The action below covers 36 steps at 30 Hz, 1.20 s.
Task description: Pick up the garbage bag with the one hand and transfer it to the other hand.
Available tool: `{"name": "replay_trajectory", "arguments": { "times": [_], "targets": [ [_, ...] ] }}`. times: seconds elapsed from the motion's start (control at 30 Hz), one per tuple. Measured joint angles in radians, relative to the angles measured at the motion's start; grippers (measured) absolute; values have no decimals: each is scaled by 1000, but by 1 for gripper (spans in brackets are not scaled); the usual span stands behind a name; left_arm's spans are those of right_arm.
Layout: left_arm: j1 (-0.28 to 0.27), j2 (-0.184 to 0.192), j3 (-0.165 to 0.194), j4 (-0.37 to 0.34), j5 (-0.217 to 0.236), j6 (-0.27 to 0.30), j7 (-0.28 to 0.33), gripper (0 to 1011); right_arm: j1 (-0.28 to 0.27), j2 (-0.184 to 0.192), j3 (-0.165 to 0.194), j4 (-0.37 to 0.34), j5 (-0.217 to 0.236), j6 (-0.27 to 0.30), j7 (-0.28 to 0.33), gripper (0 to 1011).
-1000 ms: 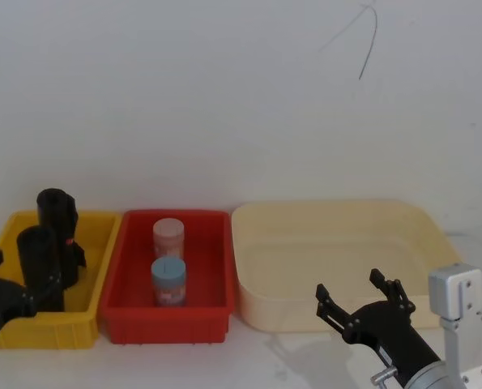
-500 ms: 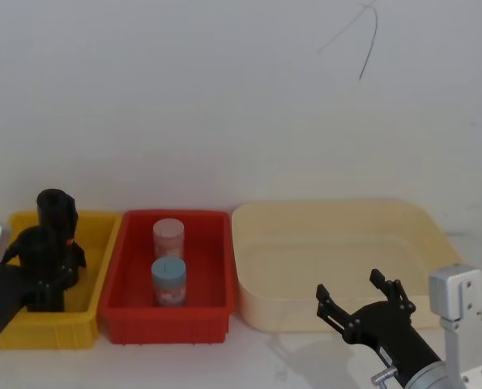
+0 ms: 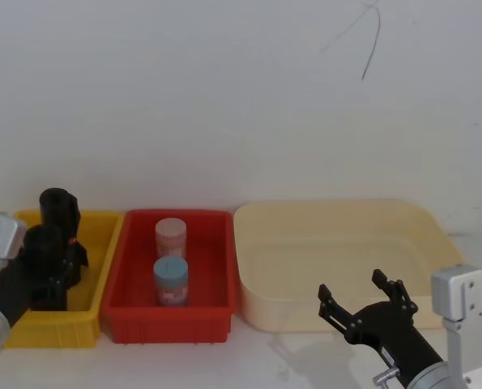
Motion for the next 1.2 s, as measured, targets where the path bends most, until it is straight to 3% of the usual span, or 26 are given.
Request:
{"name": "replay_trajectory", "arguments": {
  "times": [0.43, 0.77, 0.97, 1.2],
  "targets": [
    [5, 21, 0, -100, 29, 26, -8, 409, 0, 0, 0, 0, 0, 0, 0, 1000],
    [-32, 33, -14, -204, 37, 68, -27, 360, 0, 0, 0, 0, 0, 0, 0, 1000],
    [-74, 17, -16, -232, 25, 95, -49, 358, 0, 0, 0, 0, 0, 0, 0, 1000],
    [-137, -37, -1, -224, -7, 138, -79, 358, 0, 0, 0, 0, 0, 0, 0, 1000]
  ]
}}
